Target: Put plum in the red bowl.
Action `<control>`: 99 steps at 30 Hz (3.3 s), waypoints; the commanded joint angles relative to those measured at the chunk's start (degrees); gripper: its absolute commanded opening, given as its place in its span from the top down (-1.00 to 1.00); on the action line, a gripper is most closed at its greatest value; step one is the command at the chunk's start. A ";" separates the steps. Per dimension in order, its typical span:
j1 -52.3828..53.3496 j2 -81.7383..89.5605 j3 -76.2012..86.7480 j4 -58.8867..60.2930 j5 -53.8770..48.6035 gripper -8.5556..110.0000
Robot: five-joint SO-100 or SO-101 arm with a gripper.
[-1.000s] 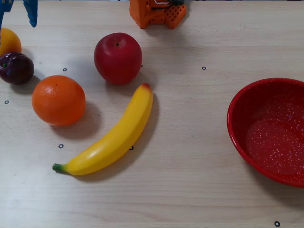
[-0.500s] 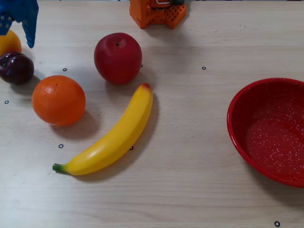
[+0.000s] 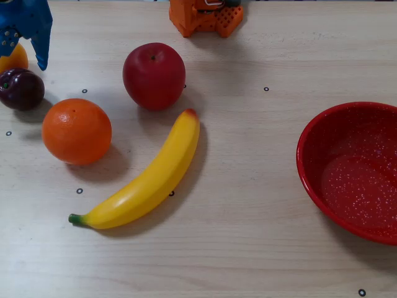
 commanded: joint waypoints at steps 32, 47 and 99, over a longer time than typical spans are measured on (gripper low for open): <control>4.22 -1.76 -1.93 -4.22 -4.39 0.11; 2.90 -3.69 -1.14 -6.68 -4.66 0.12; 0.88 -6.33 -0.88 -10.11 -7.82 0.86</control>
